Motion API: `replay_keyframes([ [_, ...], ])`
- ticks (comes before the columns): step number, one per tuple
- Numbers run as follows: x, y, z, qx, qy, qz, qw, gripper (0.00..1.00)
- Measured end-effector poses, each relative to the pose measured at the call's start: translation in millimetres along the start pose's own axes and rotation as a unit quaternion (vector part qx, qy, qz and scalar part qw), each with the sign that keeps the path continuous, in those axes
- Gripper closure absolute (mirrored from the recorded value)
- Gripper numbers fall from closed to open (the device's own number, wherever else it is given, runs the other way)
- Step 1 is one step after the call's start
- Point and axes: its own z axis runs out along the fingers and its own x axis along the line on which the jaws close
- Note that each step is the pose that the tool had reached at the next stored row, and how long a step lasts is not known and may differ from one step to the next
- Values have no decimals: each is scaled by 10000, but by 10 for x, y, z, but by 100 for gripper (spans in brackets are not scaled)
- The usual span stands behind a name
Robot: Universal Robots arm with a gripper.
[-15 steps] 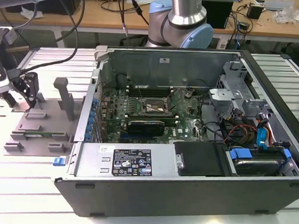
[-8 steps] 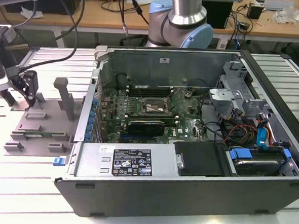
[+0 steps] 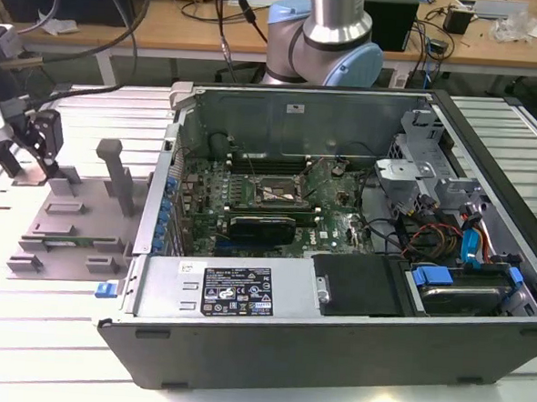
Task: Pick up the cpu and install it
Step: 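Pick up the cpu and move it towards the insertion slot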
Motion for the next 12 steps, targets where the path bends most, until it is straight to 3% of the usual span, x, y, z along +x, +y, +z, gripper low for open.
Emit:
replay_keyframes([
  [12, -8, 63, -324, 0, 0, 1, 10000, 46],
])
